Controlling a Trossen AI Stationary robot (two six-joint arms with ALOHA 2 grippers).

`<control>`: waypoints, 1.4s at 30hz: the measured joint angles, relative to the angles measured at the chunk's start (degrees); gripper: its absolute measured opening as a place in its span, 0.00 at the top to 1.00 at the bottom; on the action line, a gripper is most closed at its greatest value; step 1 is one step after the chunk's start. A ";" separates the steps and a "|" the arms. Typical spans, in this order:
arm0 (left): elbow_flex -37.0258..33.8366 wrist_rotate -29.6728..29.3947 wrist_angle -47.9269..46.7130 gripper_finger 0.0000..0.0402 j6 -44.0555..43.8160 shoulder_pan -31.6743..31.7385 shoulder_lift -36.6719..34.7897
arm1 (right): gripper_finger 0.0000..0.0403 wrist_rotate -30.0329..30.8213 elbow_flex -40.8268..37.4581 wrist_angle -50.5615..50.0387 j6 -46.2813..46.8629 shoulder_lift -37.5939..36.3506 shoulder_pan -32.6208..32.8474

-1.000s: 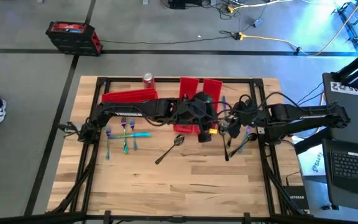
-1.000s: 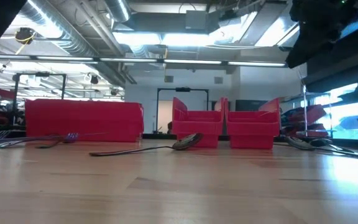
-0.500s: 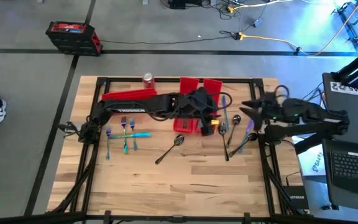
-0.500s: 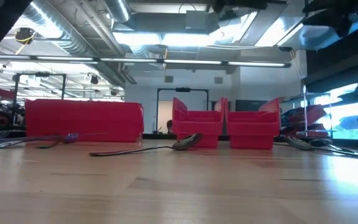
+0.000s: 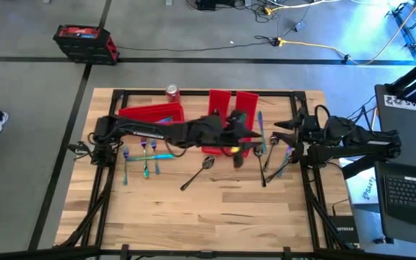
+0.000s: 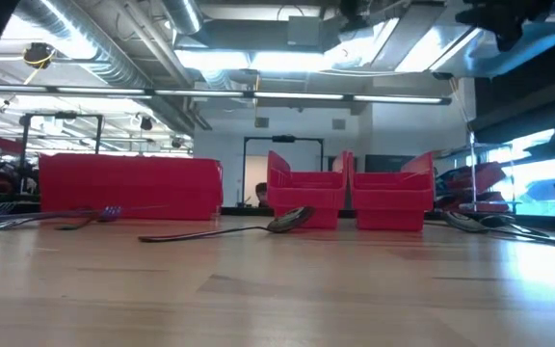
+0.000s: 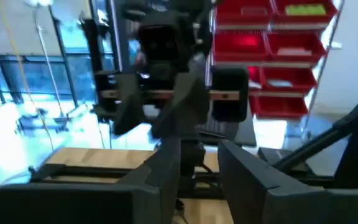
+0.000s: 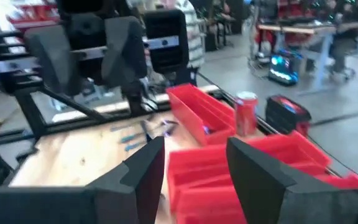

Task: Sort silverware
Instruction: Put the black spoon into the middle red bin

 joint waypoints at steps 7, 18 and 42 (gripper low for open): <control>-16.08 -4.02 5.68 0.81 -5.96 -1.09 -5.61 | 0.61 -4.01 -1.56 3.25 0.47 1.69 0.00; -30.44 -7.18 5.48 0.86 -6.28 -8.54 -17.91 | 0.61 -10.09 -2.33 18.80 2.12 24.13 0.07; -66.67 -7.67 4.89 1.00 -30.05 -14.39 -34.29 | 0.91 -1.87 26.93 22.84 -4.02 79.91 10.09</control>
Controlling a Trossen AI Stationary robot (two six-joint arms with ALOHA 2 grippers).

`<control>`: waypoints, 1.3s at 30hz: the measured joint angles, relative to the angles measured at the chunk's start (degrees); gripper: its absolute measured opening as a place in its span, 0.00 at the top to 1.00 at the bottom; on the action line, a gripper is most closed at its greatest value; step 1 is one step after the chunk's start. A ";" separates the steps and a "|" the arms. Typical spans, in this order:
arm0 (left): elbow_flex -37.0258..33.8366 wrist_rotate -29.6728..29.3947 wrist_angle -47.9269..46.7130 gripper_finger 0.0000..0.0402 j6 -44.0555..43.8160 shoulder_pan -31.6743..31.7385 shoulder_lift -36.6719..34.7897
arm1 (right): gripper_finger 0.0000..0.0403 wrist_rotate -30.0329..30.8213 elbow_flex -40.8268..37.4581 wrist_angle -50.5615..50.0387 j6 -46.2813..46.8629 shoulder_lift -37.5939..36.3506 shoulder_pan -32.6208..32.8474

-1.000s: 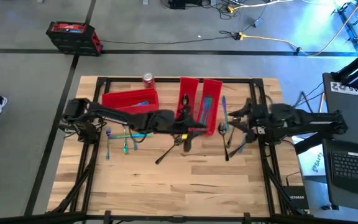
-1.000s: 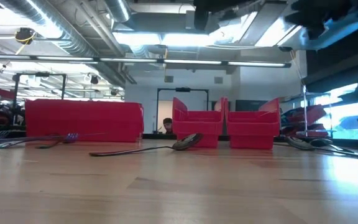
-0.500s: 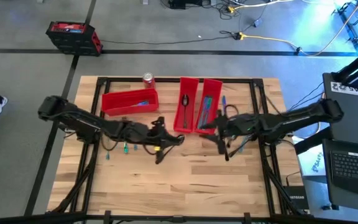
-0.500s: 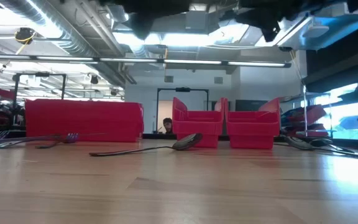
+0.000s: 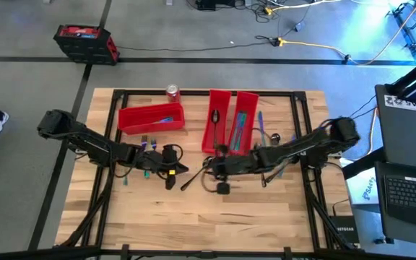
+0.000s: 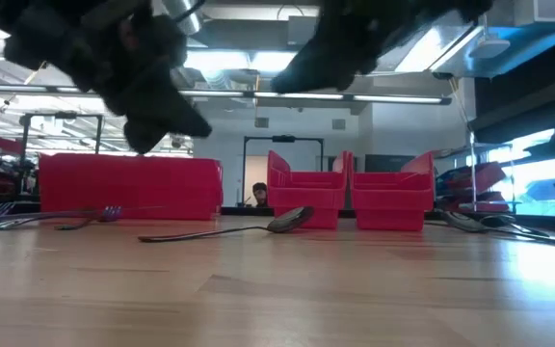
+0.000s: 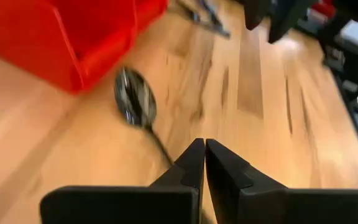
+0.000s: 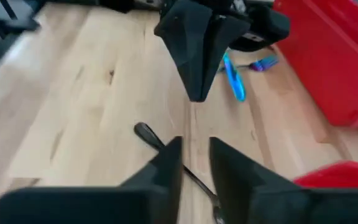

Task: Sort silverware
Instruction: Put the black spoon into the middle red bin

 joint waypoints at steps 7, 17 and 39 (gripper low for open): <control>-0.97 -2.00 -4.06 1.00 -0.44 -3.56 0.04 | 0.99 1.23 6.07 -5.33 1.20 8.25 -2.46; -0.95 -4.63 -5.60 1.00 -3.25 -4.54 0.02 | 1.00 2.77 11.01 -17.20 -2.26 14.93 -3.73; -0.91 -10.69 -6.00 1.00 -5.00 -5.46 0.02 | 1.00 8.08 11.04 -21.31 -15.30 16.84 -4.19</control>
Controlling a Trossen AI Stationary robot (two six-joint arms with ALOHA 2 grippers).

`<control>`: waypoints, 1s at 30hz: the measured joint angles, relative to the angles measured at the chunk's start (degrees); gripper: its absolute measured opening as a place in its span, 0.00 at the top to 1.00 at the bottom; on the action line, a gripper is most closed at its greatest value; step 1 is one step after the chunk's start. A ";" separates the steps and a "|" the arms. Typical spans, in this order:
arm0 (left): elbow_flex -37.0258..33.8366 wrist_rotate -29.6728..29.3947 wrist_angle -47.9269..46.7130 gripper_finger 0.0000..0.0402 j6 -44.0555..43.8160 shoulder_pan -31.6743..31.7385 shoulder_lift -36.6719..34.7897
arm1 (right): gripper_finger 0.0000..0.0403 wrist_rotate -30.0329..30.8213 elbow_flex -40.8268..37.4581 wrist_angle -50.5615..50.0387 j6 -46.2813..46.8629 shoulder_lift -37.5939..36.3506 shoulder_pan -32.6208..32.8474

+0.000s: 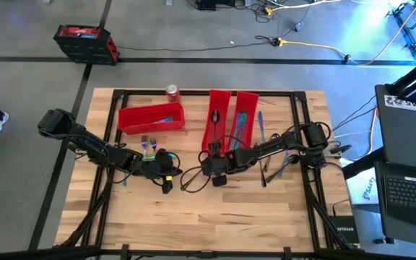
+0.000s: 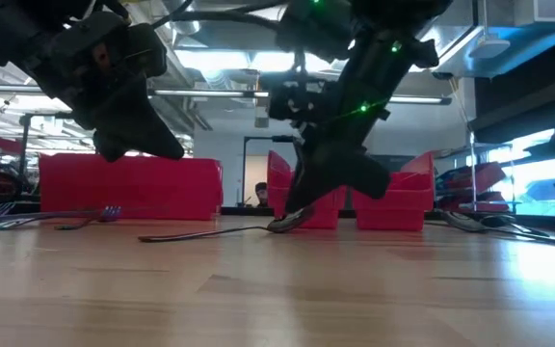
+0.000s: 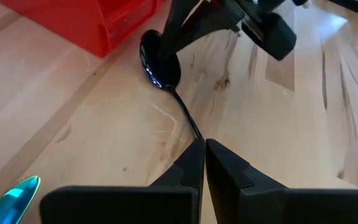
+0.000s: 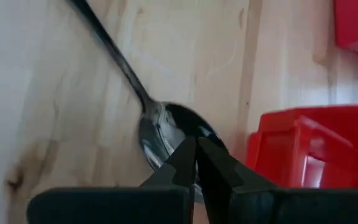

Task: Sort silverware
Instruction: Put the black spoon into the middle red bin

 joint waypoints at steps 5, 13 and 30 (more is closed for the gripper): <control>0.02 -0.38 0.07 1.00 0.03 0.04 0.00 | 1.00 0.36 0.02 1.15 -2.69 2.05 0.12; 0.02 -0.83 -0.11 1.00 0.27 0.07 0.02 | 1.00 0.42 0.09 3.86 -4.28 3.84 0.11; 0.02 -1.69 -4.31 1.00 -3.61 0.04 0.02 | 1.00 -2.09 0.20 -0.88 -1.95 3.44 4.22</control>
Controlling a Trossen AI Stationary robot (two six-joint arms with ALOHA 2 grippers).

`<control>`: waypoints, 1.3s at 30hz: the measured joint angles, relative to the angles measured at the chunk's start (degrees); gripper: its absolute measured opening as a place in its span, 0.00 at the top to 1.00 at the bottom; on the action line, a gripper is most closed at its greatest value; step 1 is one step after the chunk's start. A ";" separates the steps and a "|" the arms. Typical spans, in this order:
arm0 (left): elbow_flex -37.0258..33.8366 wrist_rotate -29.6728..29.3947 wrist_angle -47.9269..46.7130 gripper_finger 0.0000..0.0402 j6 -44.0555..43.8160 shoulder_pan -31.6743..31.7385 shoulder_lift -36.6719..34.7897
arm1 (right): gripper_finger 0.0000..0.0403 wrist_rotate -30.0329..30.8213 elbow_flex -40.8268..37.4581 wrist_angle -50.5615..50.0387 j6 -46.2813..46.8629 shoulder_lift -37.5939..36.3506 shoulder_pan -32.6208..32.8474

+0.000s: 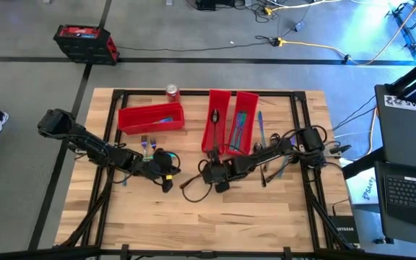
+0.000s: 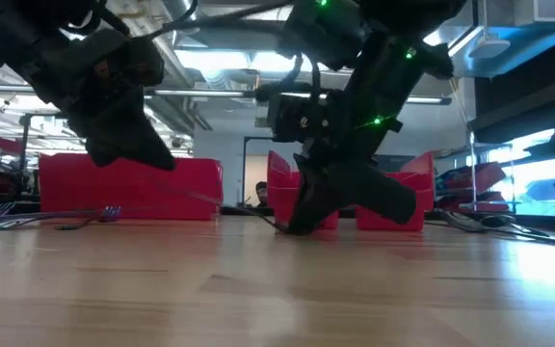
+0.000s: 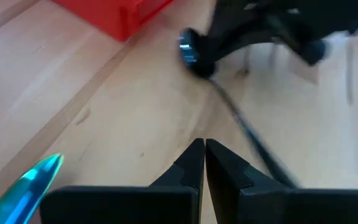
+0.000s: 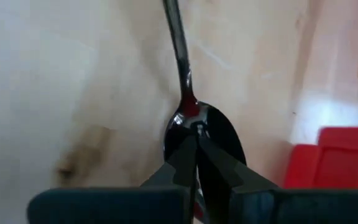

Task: Sort silverware
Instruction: Put the black spoon into the middle red bin

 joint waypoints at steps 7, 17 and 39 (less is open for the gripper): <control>0.00 -0.16 -5.79 1.00 -4.17 -1.43 0.00 | 1.00 -3.55 -0.02 -0.07 4.84 -0.10 2.47; 0.02 -2.57 -10.84 1.00 -16.28 -8.77 0.33 | 1.00 -3.66 -0.10 -1.02 16.97 -0.02 6.11; -0.01 -0.37 -10.10 1.00 -47.73 -16.14 0.35 | 1.00 -5.64 2.71 -2.80 39.53 0.24 6.28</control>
